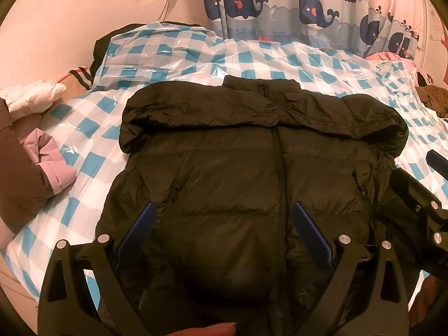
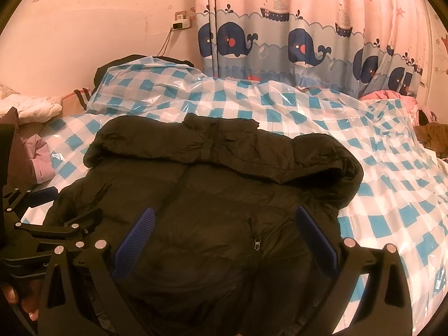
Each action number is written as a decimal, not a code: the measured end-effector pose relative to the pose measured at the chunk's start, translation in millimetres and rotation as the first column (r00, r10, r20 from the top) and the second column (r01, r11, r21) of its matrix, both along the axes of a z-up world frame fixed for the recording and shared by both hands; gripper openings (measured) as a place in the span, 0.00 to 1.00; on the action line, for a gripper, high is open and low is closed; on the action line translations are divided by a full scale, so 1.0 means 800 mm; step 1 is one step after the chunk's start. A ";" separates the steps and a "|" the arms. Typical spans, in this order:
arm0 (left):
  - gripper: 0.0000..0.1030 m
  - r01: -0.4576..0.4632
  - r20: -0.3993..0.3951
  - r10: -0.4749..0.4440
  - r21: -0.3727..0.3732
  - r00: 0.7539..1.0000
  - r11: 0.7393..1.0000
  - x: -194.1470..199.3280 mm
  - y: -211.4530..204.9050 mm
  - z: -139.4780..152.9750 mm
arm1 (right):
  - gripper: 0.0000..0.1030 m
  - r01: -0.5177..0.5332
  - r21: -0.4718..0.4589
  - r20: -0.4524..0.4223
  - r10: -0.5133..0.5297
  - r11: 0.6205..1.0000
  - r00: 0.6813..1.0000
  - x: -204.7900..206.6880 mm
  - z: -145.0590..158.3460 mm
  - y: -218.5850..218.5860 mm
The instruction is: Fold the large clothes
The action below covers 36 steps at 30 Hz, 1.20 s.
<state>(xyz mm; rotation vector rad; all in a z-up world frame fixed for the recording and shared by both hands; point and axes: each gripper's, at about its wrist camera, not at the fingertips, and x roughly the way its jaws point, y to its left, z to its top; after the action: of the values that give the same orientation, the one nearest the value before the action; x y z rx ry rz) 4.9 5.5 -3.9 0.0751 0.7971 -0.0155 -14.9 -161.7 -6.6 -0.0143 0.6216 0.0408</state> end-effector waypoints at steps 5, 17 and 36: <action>0.91 -0.003 0.000 0.003 0.002 1.000 1.000 -0.002 0.003 0.002 | 0.94 -0.002 0.000 -0.001 0.002 1.000 1.000 0.000 0.000 0.003; 0.91 -0.002 0.000 0.002 0.003 1.000 1.000 -0.002 0.003 0.002 | 0.94 -0.001 0.001 0.001 0.001 1.000 1.000 0.000 -0.002 0.001; 0.91 -0.003 -0.001 0.003 0.004 1.000 1.000 -0.002 0.003 0.002 | 0.94 0.001 0.003 -0.002 -0.001 1.000 1.000 0.003 -0.003 0.001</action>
<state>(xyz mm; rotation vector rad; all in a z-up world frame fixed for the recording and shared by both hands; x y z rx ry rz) 3.5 7.5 -2.1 0.0775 0.7978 -0.0116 -12.9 -160.9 -9.1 -0.0110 0.6236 0.0410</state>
